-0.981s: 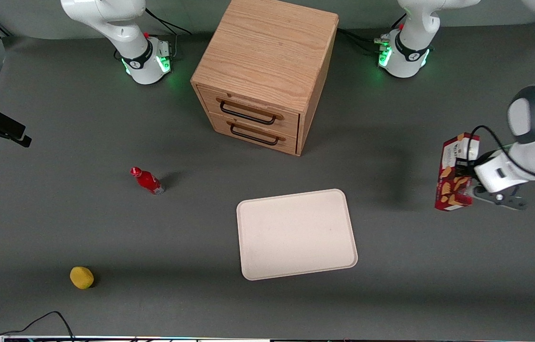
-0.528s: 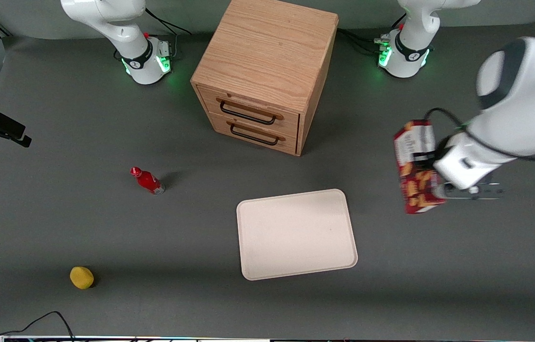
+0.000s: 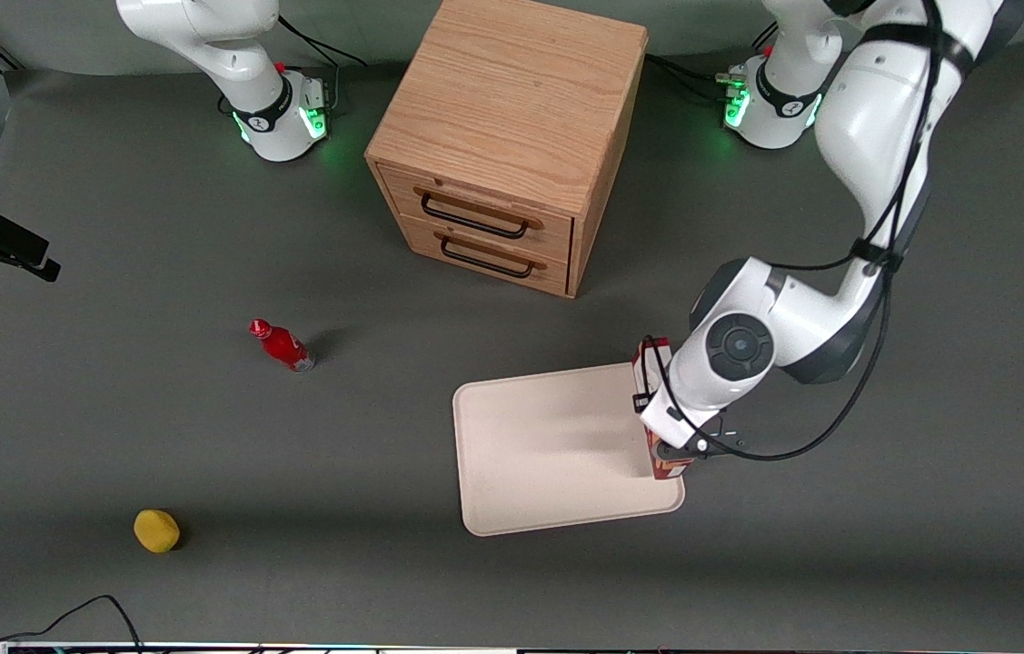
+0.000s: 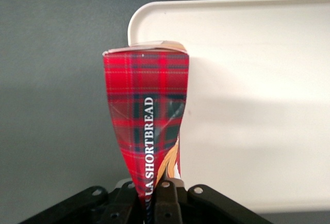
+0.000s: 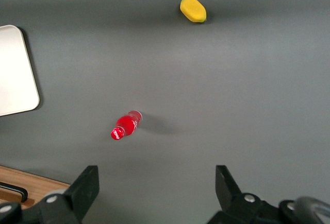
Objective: Place red cookie box on tray
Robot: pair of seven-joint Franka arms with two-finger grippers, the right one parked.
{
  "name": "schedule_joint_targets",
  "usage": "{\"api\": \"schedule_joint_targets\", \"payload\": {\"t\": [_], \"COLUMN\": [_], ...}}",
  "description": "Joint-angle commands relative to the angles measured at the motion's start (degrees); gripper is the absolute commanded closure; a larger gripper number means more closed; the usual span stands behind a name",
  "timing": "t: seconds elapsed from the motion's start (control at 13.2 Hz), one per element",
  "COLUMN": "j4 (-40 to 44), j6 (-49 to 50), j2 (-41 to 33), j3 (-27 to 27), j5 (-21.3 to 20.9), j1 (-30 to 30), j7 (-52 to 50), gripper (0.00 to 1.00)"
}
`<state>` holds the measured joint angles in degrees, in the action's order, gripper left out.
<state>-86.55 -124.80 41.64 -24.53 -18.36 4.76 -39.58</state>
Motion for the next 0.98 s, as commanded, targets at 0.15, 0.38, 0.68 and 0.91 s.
{"api": "schedule_joint_targets", "payload": {"t": [0.15, 0.38, 0.68, 0.91], "j4": [-0.73, 0.67, 1.12, 0.42], "j6": [0.16, 14.8, 30.37, 40.66], "j2": [-1.37, -8.65, -23.58, -31.95], "j3": [-0.08, 0.0, 8.93, 19.58], "j5": [-2.91, -0.11, 13.94, 17.75], "j1": [-0.36, -2.03, -4.49, -4.49], "j7": [-3.76, 3.15, 23.7, 42.07], "gripper": [0.0, 0.0, 0.0, 0.0]}}
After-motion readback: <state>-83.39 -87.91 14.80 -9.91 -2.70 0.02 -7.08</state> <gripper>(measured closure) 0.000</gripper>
